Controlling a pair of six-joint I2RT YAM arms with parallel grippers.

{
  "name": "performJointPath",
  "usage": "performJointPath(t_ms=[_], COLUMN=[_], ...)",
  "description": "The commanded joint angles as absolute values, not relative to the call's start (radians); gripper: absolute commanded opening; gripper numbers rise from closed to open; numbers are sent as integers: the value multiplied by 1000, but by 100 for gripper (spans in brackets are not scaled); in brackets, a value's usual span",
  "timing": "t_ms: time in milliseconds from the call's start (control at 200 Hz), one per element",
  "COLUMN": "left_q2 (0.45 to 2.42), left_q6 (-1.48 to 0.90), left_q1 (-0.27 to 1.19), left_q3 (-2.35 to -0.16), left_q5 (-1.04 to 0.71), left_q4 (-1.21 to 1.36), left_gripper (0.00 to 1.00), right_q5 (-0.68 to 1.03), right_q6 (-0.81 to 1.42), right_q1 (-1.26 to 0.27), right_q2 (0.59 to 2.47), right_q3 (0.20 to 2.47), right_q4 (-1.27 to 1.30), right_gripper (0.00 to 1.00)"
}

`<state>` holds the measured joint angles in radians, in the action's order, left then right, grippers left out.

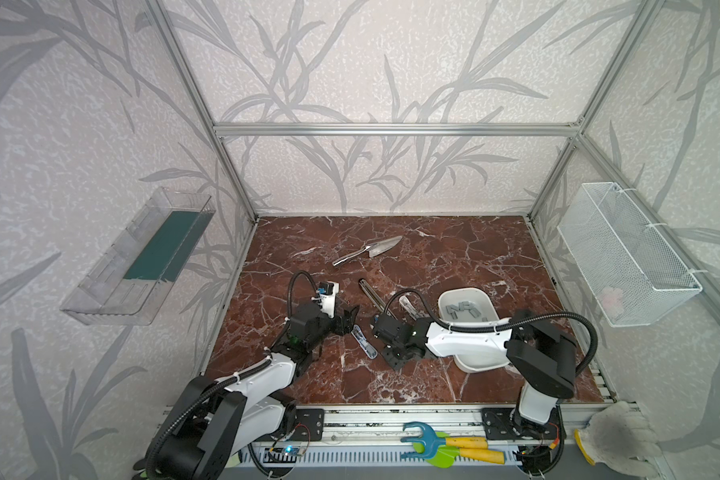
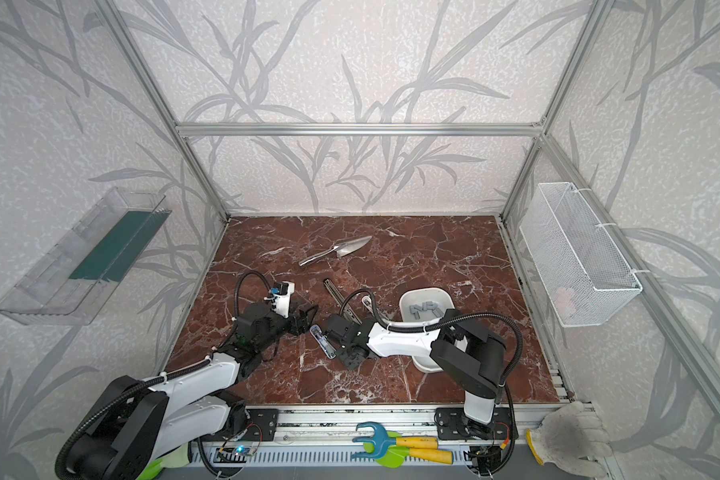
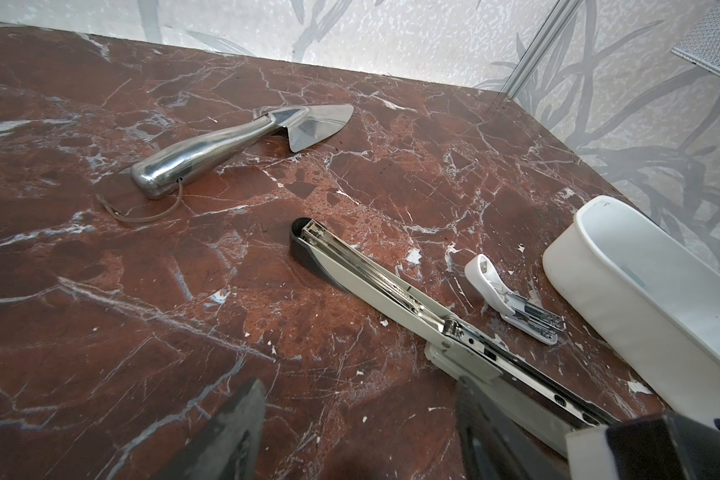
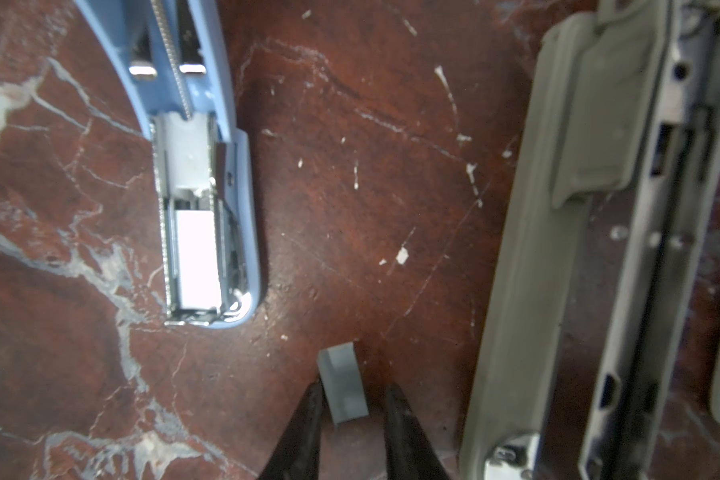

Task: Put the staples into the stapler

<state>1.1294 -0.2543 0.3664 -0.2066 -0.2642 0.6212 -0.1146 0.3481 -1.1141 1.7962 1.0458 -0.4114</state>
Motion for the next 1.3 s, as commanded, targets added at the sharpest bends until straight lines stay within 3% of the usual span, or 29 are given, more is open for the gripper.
performJointPath(t_ms=[0, 200, 615, 905, 1125, 1294], left_q2=[1135, 1135, 1135, 1134, 1150, 1145], left_q6=[-256, -256, -256, -257, -255, -252], left_q1=[367, 368, 368, 368, 367, 365], left_q3=[-217, -218, -217, -216, -243, -277], left_q5=[-275, -276, -277, -274, -246, -189], left_q4=[638, 638, 638, 642, 609, 546], left_gripper=[73, 73, 73, 73, 73, 73], right_q5=[-144, -132, -83, -197, -345, -262], right_q6=[361, 356, 365, 374, 436, 424], right_q1=[-1115, -1117, -1115, -1083, -907, -647], right_q2=[1838, 1867, 1858, 1583, 1277, 1168], right_q3=[1042, 1069, 1050, 1035, 937, 817], right_q4=[-510, -504, -452, -537, -609, -575], right_gripper=[31, 31, 19, 18, 18, 18])
